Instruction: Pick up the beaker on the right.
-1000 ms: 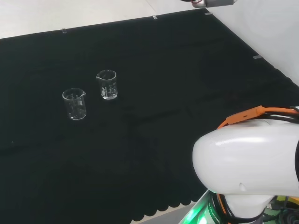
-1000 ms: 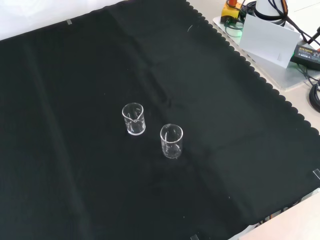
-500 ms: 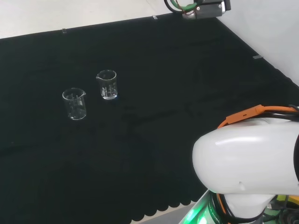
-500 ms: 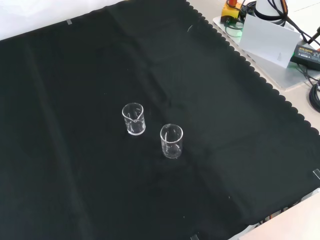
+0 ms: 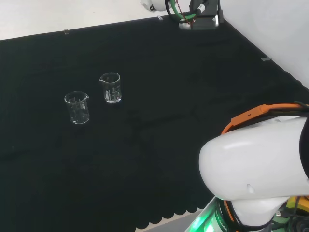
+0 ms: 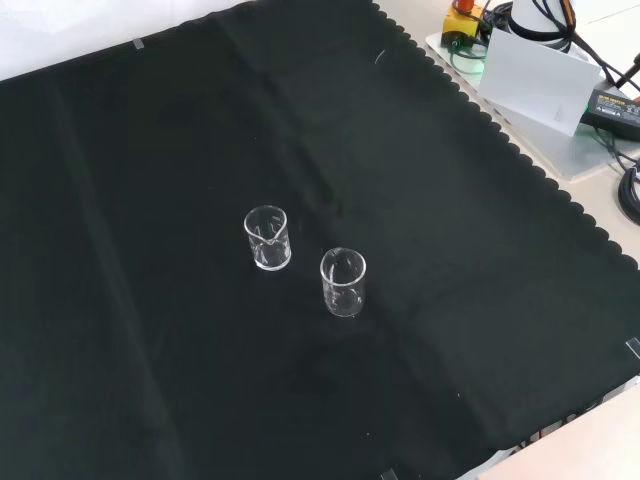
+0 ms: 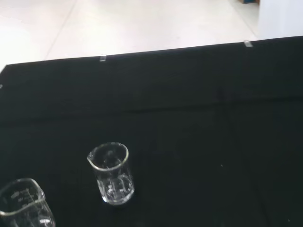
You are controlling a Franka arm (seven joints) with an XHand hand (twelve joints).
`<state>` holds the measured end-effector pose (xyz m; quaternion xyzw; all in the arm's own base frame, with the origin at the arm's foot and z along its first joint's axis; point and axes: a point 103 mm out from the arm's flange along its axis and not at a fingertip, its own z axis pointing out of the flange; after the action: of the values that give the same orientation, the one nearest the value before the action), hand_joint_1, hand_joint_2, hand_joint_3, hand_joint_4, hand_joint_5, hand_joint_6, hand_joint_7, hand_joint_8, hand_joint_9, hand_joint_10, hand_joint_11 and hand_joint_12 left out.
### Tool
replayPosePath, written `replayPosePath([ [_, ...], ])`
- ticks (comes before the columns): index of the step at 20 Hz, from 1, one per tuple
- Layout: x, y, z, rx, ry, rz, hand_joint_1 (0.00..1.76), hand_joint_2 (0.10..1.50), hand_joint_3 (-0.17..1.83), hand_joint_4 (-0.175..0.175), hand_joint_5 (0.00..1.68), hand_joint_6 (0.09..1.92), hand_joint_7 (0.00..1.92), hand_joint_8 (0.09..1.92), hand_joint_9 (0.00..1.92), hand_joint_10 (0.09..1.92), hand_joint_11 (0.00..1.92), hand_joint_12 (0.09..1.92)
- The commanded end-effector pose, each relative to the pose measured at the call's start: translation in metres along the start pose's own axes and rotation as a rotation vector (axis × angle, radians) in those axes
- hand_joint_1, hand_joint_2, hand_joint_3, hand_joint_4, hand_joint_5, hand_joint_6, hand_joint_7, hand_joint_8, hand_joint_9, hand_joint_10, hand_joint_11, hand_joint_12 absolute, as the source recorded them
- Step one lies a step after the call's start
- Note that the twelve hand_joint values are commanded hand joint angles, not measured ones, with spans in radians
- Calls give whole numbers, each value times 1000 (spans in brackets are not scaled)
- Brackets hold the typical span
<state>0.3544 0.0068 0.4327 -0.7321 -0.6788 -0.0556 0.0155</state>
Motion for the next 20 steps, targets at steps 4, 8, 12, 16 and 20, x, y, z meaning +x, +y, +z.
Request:
replayPosePath([
  [4, -33, 79, 95, 32, 149, -55, 625, 868, 495, -49, 246, 87, 133, 564, 212, 637, 0, 1035],
  [8, -31, 94, 124, 35, 193, -75, 629, 856, 511, -52, 252, 87, 135, 566, 213, 636, 0, 1046],
  [12, -21, 107, 146, 54, 201, -123, 661, 808, 544, -53, 255, 87, 130, 572, 219, 639, 0, 1076],
  [16, -13, 122, 171, 82, 213, -155, 693, 777, 571, -54, 256, 87, 130, 580, 234, 646, 0, 1110],
  [20, -8, 131, 193, 104, 243, -183, 703, 755, 603, -55, 258, 87, 140, 593, 251, 655, 0, 1148],
])
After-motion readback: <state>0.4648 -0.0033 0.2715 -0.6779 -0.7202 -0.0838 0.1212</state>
